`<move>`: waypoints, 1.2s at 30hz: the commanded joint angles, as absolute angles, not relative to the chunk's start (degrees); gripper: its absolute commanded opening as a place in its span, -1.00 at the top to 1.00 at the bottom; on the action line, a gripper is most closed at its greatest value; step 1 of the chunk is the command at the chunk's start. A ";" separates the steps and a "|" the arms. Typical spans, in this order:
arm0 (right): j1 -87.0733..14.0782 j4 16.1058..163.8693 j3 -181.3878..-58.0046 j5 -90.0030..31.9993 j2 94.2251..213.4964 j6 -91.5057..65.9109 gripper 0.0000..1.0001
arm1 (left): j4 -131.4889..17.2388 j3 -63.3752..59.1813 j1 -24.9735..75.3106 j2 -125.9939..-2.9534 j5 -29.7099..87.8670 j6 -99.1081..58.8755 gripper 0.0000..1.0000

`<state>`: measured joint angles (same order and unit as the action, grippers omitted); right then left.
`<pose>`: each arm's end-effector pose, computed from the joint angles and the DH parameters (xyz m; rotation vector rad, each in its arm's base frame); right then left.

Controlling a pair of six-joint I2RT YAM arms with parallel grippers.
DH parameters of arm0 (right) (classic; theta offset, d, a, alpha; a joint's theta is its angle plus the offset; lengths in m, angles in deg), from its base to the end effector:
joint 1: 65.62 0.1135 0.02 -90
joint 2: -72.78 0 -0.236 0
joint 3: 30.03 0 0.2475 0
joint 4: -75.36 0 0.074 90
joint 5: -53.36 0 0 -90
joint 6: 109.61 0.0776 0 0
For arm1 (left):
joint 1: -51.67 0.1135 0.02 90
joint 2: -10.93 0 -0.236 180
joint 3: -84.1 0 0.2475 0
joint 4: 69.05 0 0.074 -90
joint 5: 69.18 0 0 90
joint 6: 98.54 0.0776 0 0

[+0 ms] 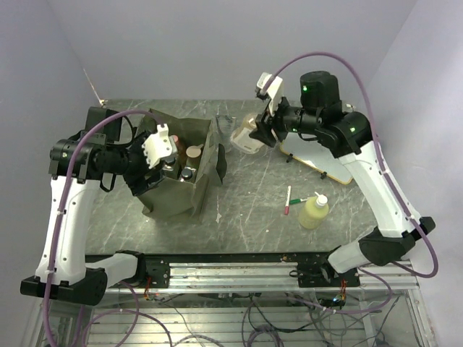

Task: Place the personal care products into the canvas bag
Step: Pick up the care product from the center of the board, then place the care product in the canvas bag.

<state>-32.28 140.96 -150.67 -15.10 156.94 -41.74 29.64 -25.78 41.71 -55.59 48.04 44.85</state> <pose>0.2539 0.2012 0.4243 -1.1663 1.7218 0.5099 0.1783 -0.0673 0.3823 1.4150 1.9478 -0.2627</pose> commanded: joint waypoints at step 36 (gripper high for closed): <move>-12.38 115.96 -171.12 -6.60 180.67 -19.28 1.00 | 27.68 -15.01 41.56 -50.04 54.68 51.76 0.86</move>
<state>-12.98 126.28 -171.80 -10.08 180.90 -24.48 28.55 -14.81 41.71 -51.09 50.90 51.69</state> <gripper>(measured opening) 0.529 0.080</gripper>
